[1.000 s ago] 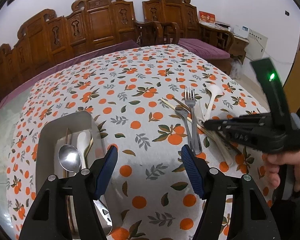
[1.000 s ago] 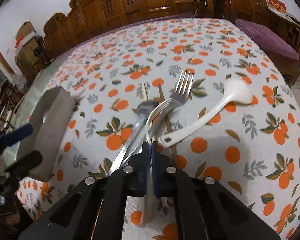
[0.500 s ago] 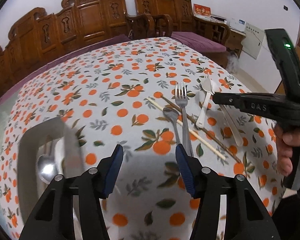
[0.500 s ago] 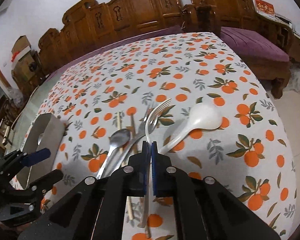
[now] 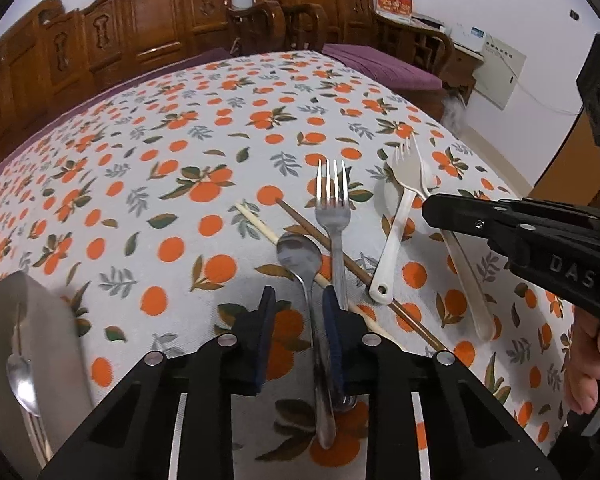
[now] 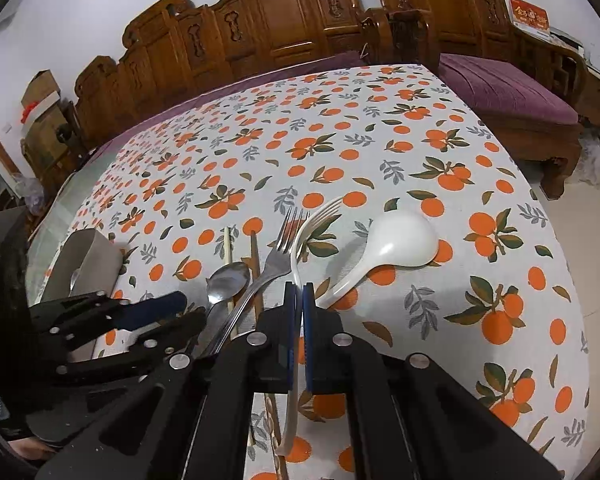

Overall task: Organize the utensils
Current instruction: 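Grasp a white plastic fork with the right tool while the left tool grasps a metal spoon, then carry the metal spoon and white fork over the grey tray with both tools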

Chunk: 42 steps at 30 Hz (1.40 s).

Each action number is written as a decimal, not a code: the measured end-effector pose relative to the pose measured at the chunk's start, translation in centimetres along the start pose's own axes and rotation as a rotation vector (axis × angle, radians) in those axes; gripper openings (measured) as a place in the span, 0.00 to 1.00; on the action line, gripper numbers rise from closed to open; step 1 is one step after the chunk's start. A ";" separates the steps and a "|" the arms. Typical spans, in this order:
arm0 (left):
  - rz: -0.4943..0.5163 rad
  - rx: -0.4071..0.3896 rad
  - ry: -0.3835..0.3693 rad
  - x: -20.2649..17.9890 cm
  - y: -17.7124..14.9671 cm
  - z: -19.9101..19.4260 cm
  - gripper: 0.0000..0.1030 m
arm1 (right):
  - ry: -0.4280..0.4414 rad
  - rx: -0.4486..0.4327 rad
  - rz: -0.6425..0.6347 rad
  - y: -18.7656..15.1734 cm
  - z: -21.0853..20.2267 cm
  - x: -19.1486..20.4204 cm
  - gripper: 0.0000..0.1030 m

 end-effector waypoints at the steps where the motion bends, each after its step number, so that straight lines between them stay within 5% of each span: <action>1: 0.000 0.004 -0.001 0.0 0.0 0.2 0.21 | 0.001 0.000 0.000 0.0 0.0 0.0 0.04; 10: -0.011 0.035 0.008 0.3 0.0 1.4 0.03 | 0.005 -0.001 -0.011 0.0 0.1 0.5 0.04; 42: -0.086 -0.121 0.074 8.4 -6.3 -10.9 0.02 | 0.091 -0.041 -0.202 0.0 -1.5 12.5 0.04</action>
Point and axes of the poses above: each gripper's, at about its wrist camera, not at the fingertips, and z roughly the way its jaws point, x to its left, y to its top, the point moved 3 cm from there along z, roughly the way its jaws point, and after that the axes turned 14 degrees about x, right-handed, at the moved point
